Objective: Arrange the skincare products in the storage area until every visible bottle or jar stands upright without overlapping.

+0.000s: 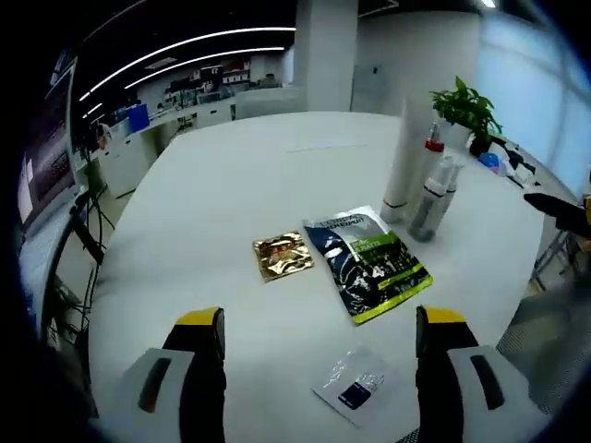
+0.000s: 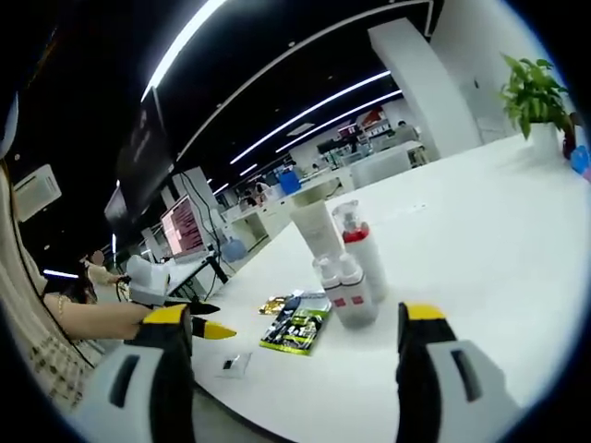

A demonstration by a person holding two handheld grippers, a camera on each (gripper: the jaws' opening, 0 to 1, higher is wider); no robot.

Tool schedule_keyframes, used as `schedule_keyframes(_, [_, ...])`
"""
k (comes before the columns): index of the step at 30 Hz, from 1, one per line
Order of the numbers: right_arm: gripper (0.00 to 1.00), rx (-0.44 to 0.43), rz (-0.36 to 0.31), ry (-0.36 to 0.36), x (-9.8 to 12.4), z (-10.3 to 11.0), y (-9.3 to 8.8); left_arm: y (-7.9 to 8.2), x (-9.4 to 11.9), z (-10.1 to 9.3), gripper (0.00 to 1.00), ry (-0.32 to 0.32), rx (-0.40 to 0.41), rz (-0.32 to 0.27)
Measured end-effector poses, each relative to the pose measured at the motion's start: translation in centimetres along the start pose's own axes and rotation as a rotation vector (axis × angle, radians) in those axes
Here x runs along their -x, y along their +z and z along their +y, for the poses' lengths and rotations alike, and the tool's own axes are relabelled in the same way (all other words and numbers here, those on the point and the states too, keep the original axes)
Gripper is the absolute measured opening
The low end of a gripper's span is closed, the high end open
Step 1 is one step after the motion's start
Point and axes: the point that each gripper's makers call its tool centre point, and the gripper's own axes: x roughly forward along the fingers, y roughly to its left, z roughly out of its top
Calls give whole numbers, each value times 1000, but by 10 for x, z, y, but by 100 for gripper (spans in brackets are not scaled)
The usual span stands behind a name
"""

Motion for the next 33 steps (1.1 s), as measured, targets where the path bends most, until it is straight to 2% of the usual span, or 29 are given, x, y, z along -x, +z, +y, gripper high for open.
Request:
schedule_keyframes(3, [92,1,7,4,-1,0,-1,-3,9,-4,87,-9,-5,-11])
schedule_keyframes(6, [92,1,16,11,-1,1,-3,-7,14,-8,90,-22,-57,-2])
schedule_keyframes(19, [92,37,34,20,-3,5,-5,-36,14,-27,96,-161,-222,112])
schedule_keyframes(26, [93,31,20,14,-2,3,-3,-55,10,-30,94,-229,-330,209])
schedule_keyframes(30, [93,30,18,14,-2,3,-3,-71,6,-27,83,-268,-420,309])
schedule_keyframes(33, [93,29,18,15,-2,3,-3,-80,0,-28,80,-297,-468,361])
